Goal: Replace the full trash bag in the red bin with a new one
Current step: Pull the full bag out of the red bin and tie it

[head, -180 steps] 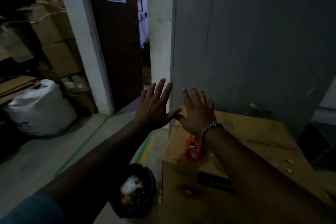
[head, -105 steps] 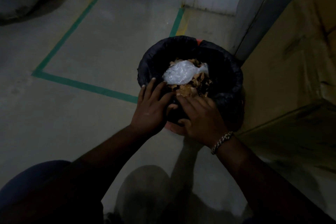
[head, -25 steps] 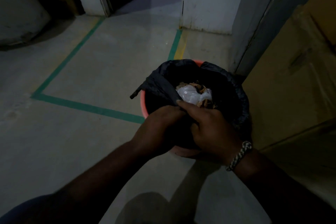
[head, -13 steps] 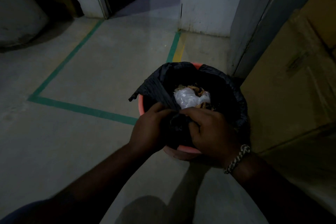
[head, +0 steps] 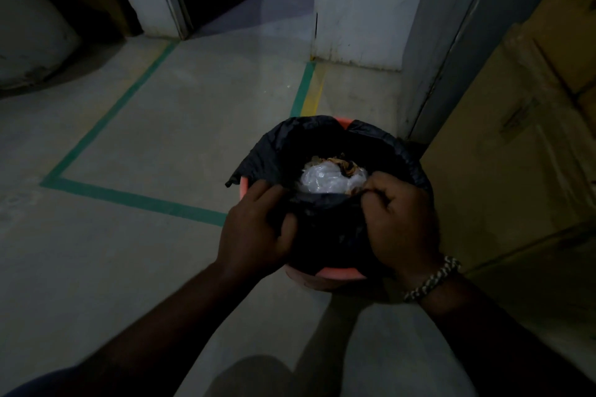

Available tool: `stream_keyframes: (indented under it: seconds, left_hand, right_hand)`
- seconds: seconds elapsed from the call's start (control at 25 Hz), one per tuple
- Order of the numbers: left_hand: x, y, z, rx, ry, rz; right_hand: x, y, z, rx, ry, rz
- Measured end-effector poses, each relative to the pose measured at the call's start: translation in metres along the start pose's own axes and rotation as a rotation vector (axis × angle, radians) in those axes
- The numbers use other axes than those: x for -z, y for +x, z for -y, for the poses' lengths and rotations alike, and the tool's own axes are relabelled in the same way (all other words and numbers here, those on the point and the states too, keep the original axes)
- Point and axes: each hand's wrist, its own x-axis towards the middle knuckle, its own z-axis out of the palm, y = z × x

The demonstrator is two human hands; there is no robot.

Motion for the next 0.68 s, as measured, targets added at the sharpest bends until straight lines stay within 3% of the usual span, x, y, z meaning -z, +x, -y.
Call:
stream_keyframes:
  seconds: [0.2,0.32,0.44,0.52,0.68]
  left_hand:
    - [0.000,0.004,-0.001,0.078,0.065,0.016]
    - [0.003,0.005,0.007,0.164,0.102,0.048]
    - [0.008,0.009,0.019,0.304,0.069,-0.063]
    - [0.008,0.014,0.022,0.366,-0.079,-0.147]
    - [0.009,0.026,0.029,0.352,-0.239,-0.306]
  right_hand:
    - [0.000,-0.006,0.001,0.105,-0.172,0.283]
    - [-0.003,-0.005,-0.006,0.214,-0.202,0.241]
    - [0.002,-0.005,-0.008,0.225,-0.173,0.238]
    - [0.000,-0.008,-0.005,0.223,-0.150,0.266]
    - [-0.006,-0.008,-0.004,0.240,-0.084,0.292]
